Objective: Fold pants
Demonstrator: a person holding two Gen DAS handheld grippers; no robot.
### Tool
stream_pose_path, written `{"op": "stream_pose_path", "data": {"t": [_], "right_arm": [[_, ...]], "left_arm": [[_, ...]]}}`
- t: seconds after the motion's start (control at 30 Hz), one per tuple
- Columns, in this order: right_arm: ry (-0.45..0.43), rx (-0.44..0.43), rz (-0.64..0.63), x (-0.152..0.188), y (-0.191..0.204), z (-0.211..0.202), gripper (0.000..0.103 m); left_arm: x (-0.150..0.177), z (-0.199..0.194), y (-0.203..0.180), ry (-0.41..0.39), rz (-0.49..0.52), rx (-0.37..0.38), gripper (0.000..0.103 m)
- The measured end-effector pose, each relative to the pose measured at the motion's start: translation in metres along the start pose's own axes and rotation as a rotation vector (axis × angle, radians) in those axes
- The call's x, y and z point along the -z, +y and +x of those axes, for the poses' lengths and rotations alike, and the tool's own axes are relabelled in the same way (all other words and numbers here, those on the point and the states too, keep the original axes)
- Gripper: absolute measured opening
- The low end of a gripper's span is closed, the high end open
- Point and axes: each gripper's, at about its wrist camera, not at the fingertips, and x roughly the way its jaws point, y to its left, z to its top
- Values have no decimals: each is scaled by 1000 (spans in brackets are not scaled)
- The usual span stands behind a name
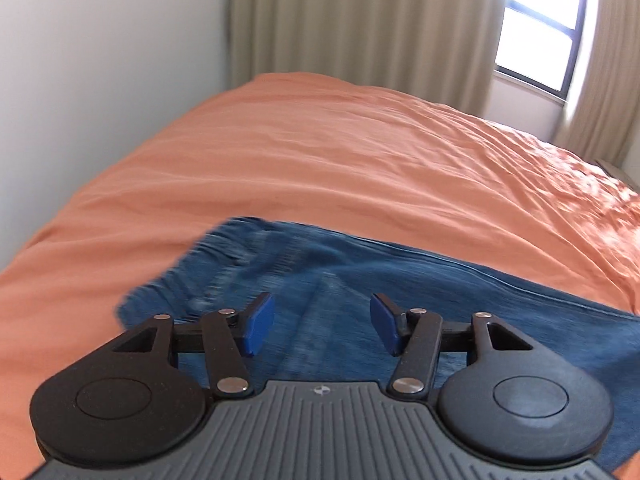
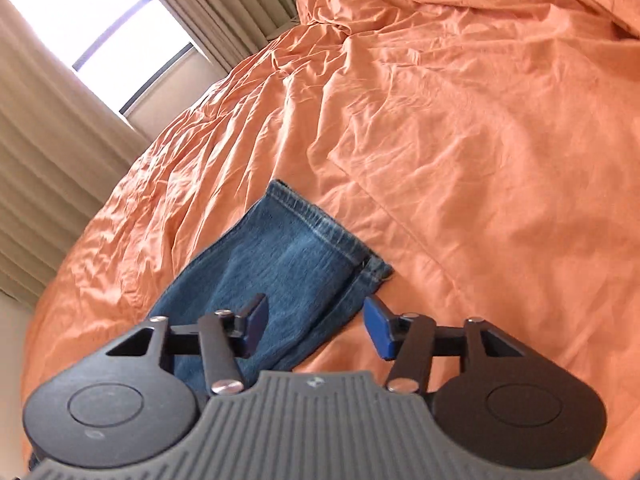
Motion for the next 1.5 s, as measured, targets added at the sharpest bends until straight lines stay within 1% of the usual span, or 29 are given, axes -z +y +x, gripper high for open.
{"op": "stream_pose_path", "data": {"t": [0.1, 0.17, 0.23, 0.27, 0.3, 0.33, 0.37, 0.4, 0.43, 0.47, 0.5, 0.53, 0.57, 0.63, 0.67, 0.73, 0.8, 0.83, 0.87, 0.93, 0.97, 1.0, 1.07, 1.13, 1.2, 1.27, 1.37, 1.43, 1.5], "right_arm": [[13, -42, 70, -9, -14, 25, 41], [27, -39, 87, -11, -20, 41, 40], [41, -51, 117, -12, -30, 54, 36], [47, -70, 145, -13, -36, 61, 29], [58, -92, 179, -15, -42, 65, 19], [67, -113, 204, -16, -46, 68, 13], [65, -140, 219, -18, -48, 67, 1], [44, -167, 204, -20, -45, 60, 0], [17, -188, 166, -22, -39, 49, 0], [-9, -205, 124, -24, -34, 39, 0], [-29, -208, 84, -25, -29, 30, 0], [-29, -200, 72, -26, -29, 26, 0], [-21, -192, 71, -26, -32, 28, 0], [21, -145, 64, -25, -41, 42, 0], [39, -136, 84, -24, -47, 49, 0], [52, -126, 99, -20, -56, 61, 0], [57, -132, 107, -19, -60, 64, 0], [59, -141, 116, -20, -62, 63, 1], [60, -149, 121, -20, -63, 59, 6], [55, -154, 113, -20, -64, 46, 22], [63, -164, 112, -19, -65, 42, 44], [83, -186, 119, -16, -67, 38, 49], [123, -219, 143, -9, -71, 38, 49], [144, -233, 164, 0, -75, 43, 49], [148, -233, 195, 8, -81, 52, 47], [137, -274, 253, 13, -88, 61, 46], [108, -323, 309, 13, -95, 71, 44], [96, -339, 330, 11, -98, 75, 41], [92, -354, 344, 8, -102, 77, 37]], "left_arm": [[8, 9, -31, 40, 40, 25, 56], [13, 15, -49, 58, 67, 31, 56], [13, 23, -65, 81, 81, 31, 56], [13, 27, -71, 92, 85, 35, 55], [13, 31, -78, 103, 89, 37, 55], [13, 34, -84, 114, 93, 39, 55], [13, 38, -90, 126, 99, 41, 54], [14, 43, -96, 137, 109, 42, 51], [16, 47, -101, 149, 121, 42, 48], [17, 52, -105, 163, 133, 38, 43], [19, 58, -109, 178, 144, 33, 40], [22, 64, -111, 194, 152, 29, 38], [24, 70, -113, 205, 159, 21, 38], [29, 80, -117, 219, 169, 1, 38], [31, 84, -118, 221, 170, -5, 38], [32, 88, -122, 223, 166, -16, 37], [30, 85, -129, 209, 188, -25, 36], [29, 81, -134, 198, 196, -14, 36], [28, 76, -139, 191, 199, 6, 36], [26, 63, -152, 181, 209, 67, 36], [27, 58, -161, 181, 225, 99, 36], [29, 53, -171, 179, 248, 132, 36], [36, 44, -197, 188, 293, 212, 36], [46, 39, -225, 204, 331, 294, 36], [56, 35, -254, 213, 377, 363, 36], [66, 35, -283, 221, 415, 423, 36], [78, 47, -323, 239, 447, 475, 36], [80, 62, -346, 254, 453, 486, 32], [78, 79, -364, 258, 445, 486, 32]]}}
